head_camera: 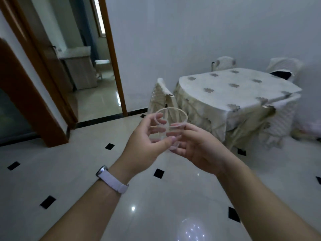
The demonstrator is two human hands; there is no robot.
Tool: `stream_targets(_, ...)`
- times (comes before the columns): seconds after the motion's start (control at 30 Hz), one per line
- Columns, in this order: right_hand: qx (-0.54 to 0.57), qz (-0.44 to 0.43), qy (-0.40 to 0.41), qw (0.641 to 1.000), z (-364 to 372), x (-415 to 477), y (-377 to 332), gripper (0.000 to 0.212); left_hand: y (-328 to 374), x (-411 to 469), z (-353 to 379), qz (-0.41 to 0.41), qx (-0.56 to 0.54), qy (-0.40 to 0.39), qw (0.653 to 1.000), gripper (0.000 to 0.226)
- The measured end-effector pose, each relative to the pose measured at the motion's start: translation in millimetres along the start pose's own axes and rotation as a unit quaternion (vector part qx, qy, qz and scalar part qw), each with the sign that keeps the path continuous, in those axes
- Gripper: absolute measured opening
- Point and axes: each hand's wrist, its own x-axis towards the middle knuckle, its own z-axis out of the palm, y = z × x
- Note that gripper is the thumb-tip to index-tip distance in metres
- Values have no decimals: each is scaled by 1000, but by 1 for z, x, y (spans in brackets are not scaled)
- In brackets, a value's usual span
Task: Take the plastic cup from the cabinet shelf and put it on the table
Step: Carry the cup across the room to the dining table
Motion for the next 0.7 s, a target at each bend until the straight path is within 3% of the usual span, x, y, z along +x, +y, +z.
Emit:
stream_targets(0.37,84,-66,179,978,-159,-61,-43,51,-8,91,177,4,-89,-178,980,58)
stream_targets(0.53,102,-97,251,958,-218,-68,-59,38,-25,140,242,17,-122,-245,962,56)
stream_targets(0.7,90,-118,318,936,-268,-60,-88,40,-39,203,300,33,-141,-314,938,56)
